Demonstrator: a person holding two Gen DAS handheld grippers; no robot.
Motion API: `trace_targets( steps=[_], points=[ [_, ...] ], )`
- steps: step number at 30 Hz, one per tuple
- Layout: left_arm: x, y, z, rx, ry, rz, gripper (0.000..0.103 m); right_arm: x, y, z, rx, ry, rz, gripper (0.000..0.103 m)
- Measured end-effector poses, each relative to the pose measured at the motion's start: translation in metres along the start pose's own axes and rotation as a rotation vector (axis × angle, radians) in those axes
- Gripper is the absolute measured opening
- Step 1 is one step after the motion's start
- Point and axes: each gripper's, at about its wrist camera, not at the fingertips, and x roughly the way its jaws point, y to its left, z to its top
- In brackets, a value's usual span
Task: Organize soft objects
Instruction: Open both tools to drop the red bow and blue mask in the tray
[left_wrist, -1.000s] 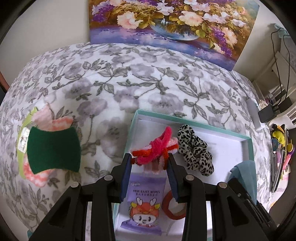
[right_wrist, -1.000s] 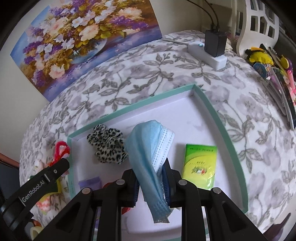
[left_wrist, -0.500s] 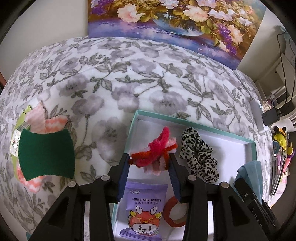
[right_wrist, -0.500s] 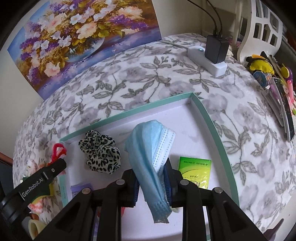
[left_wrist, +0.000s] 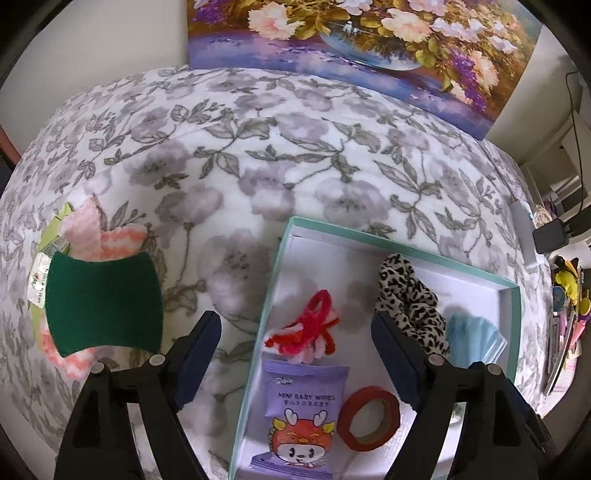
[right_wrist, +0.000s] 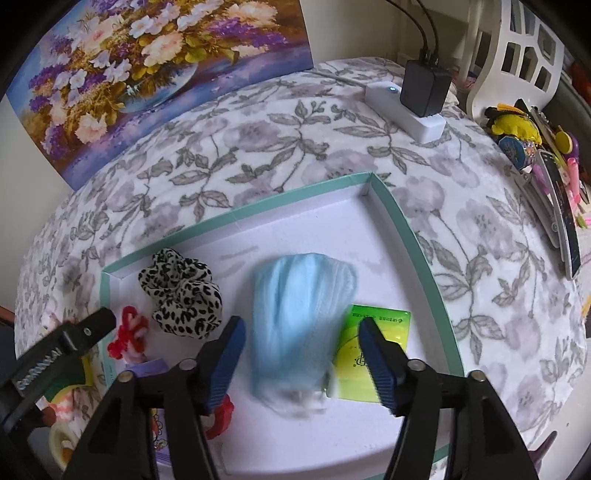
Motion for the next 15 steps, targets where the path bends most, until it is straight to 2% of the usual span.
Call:
trace_targets(
  steps=[1,6,8,11,13,15],
  points=[
    [0.0,0.001,0.0,0.001,0.001,0.004,0.084,0.0,0.0,0.0,-0.002,0.0,-0.003,0.079],
    [0.003,0.005,0.0,-0.008,0.003,0.034,0.084,0.001,0.001,0.0,-0.018,-0.003,-0.01,0.093],
    [0.003,0.007,0.0,-0.013,0.0,0.042,0.085,0.0,0.001,0.0,-0.022,-0.012,-0.016,0.103],
    [0.003,0.01,0.001,-0.022,-0.007,0.054,0.087,-0.002,0.0,0.0,-0.021,-0.027,-0.021,0.103],
    [0.002,0.011,0.001,-0.026,-0.008,0.056,0.094,-0.002,-0.001,0.0,-0.017,-0.028,-0.024,0.103],
    [0.001,0.011,0.001,-0.026,-0.012,0.059,0.094,-0.002,-0.002,0.0,-0.013,-0.029,-0.028,0.103]
  ],
)
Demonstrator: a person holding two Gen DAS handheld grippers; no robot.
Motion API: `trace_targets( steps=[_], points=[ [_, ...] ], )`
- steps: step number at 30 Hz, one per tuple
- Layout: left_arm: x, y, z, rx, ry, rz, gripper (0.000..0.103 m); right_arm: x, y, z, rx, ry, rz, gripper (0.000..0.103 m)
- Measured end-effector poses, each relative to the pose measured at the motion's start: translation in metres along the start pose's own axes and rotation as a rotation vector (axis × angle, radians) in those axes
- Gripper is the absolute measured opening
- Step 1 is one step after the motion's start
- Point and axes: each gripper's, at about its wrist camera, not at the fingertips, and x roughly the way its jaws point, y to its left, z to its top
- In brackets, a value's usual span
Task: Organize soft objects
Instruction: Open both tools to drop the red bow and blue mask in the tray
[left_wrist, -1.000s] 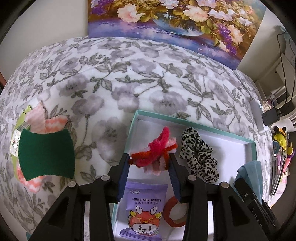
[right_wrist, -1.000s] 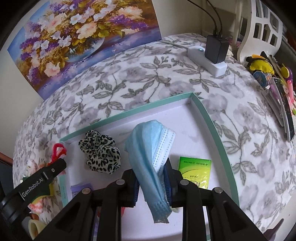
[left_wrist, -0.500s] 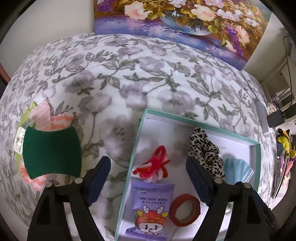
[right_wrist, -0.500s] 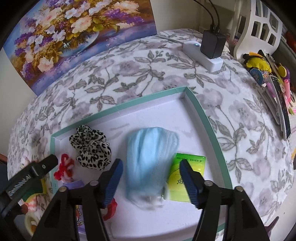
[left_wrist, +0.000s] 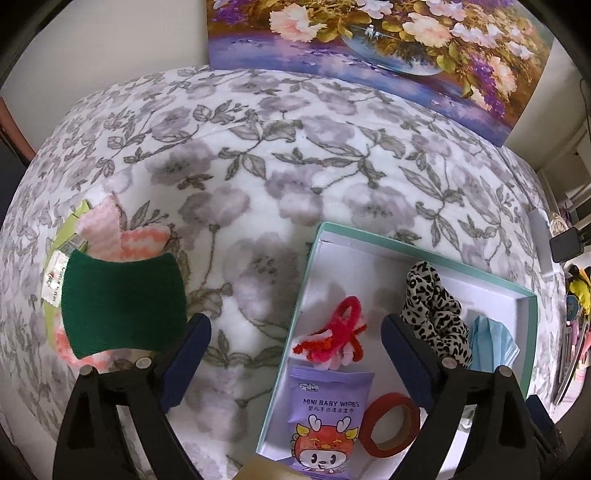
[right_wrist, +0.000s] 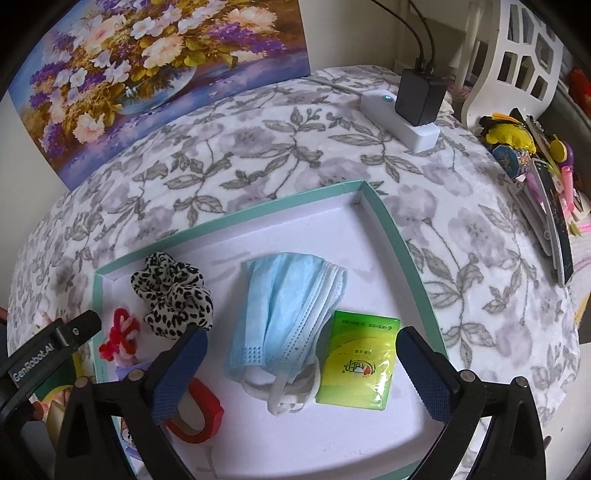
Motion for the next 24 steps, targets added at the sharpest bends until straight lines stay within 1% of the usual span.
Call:
trace_targets(
  steps=[7,11,18,24],
  points=[
    [-0.004,0.002,0.0,0.003,0.008,0.011,0.094,-0.001,0.0,-0.001,0.0,0.01,-0.011,0.103],
    [-0.01,0.003,0.0,0.007,-0.003,0.014,0.094,-0.003,0.003,-0.002,-0.008,0.019,-0.019,0.103],
    [-0.013,0.003,-0.002,0.045,0.014,0.049,0.094,-0.008,0.006,-0.005,-0.016,0.036,-0.028,0.103],
    [-0.016,0.007,-0.001,0.043,0.027,0.032,0.094,-0.011,0.007,-0.005,-0.021,0.035,-0.046,0.103]
  ],
)
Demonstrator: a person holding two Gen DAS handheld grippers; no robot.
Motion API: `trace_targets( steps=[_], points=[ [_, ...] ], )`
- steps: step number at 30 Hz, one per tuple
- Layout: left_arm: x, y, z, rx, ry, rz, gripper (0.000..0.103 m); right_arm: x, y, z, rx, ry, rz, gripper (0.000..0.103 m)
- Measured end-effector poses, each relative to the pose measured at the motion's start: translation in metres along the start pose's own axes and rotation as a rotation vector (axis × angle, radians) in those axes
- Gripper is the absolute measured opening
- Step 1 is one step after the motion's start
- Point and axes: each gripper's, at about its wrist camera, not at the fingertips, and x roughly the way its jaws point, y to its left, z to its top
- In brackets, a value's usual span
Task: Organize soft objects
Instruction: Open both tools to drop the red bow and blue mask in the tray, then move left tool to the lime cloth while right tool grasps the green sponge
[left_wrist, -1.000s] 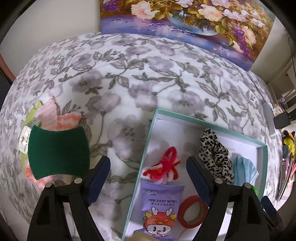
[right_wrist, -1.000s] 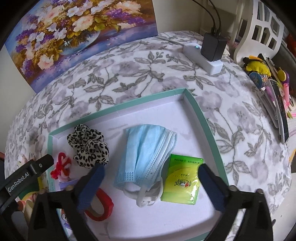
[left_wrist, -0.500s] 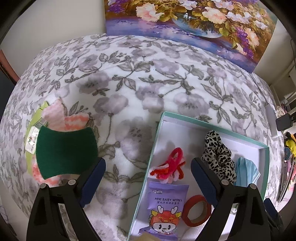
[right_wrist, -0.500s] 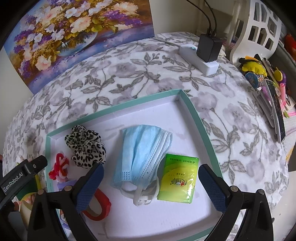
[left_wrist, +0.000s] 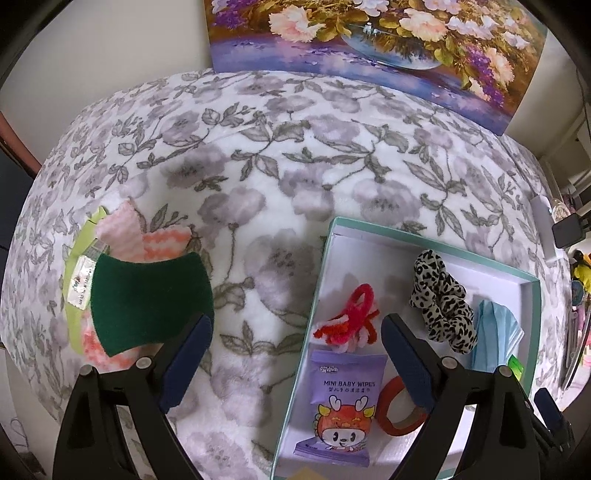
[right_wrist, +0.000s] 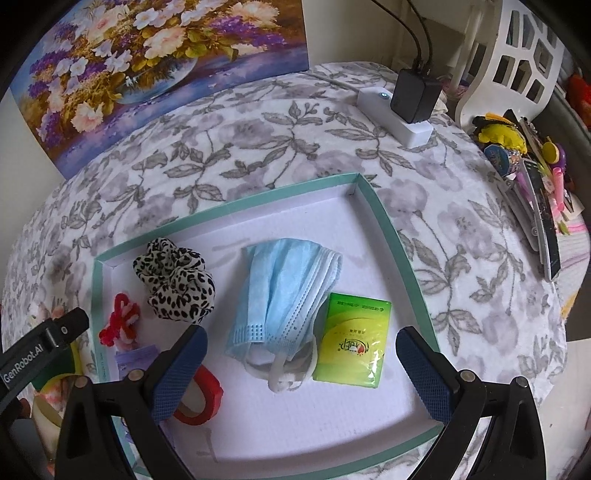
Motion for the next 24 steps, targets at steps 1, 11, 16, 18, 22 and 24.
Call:
trace_targets(
  steps=[1,11,16,18,22,24],
  points=[
    [-0.003,0.003,0.001,-0.005,-0.007,-0.007,0.094,-0.001,0.001,0.0,-0.004,-0.003,-0.004,0.103],
    [-0.045,0.069,0.015,-0.114,-0.089,0.024,0.094,-0.028,0.043,-0.004,-0.093,-0.059,0.029,0.103],
    [-0.058,0.13,0.015,-0.213,-0.102,0.04,0.094,-0.037,0.073,-0.011,-0.126,-0.057,0.093,0.103],
    [-0.062,0.153,0.014,-0.246,-0.107,0.065,0.094,-0.039,0.087,-0.014,-0.14,-0.057,0.101,0.103],
    [-0.069,0.192,0.009,-0.301,-0.122,0.098,0.094,-0.043,0.114,-0.022,-0.193,-0.062,0.099,0.103],
    [-0.071,0.208,0.005,-0.323,-0.128,0.101,0.094,-0.044,0.129,-0.028,-0.226,-0.063,0.103,0.103]
  ],
)
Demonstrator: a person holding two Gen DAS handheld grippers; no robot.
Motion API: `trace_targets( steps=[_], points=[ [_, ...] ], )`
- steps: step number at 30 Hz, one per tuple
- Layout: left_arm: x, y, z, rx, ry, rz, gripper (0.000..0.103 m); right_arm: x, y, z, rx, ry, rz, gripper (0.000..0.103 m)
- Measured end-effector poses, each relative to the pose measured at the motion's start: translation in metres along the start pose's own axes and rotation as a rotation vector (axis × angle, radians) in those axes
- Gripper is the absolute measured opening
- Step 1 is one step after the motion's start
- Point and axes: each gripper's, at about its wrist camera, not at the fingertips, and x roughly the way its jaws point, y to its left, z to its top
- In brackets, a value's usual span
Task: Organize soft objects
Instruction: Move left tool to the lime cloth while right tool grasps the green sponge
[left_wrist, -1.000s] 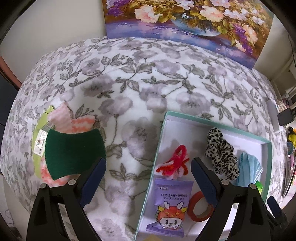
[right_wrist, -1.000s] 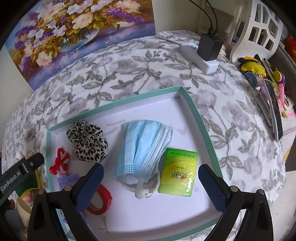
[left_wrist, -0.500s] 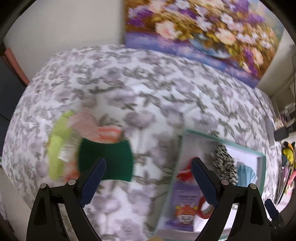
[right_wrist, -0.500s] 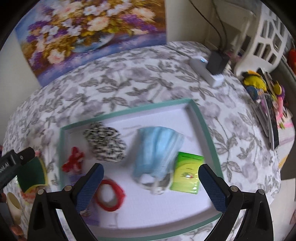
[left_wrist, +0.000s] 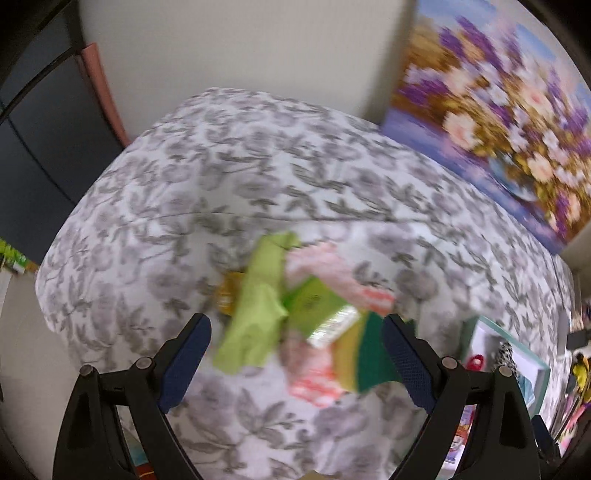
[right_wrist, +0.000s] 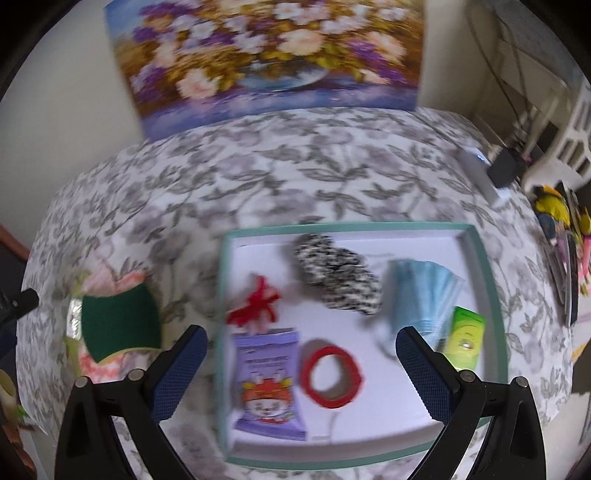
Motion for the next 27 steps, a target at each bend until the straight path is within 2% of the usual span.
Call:
trace_targets(
  steps=[9,13,20,27],
  points=[
    [0.018,0.072,0.006,-0.114,0.016,0.037,0.094,0.005,0.072,-0.012,-0.105,0.017,0.13,0.103],
    [0.035,0.087,0.007,-0.15,0.036,0.036,0.094,0.014,0.097,-0.017,-0.133,0.038,0.168,0.103],
    [0.077,0.091,0.003,-0.166,0.153,-0.002,0.094,0.043,0.119,-0.024,-0.111,0.113,0.247,0.103],
    [0.104,0.084,-0.003,-0.163,0.241,-0.009,0.094,0.057,0.124,-0.028,-0.074,0.154,0.283,0.103]
  ],
)
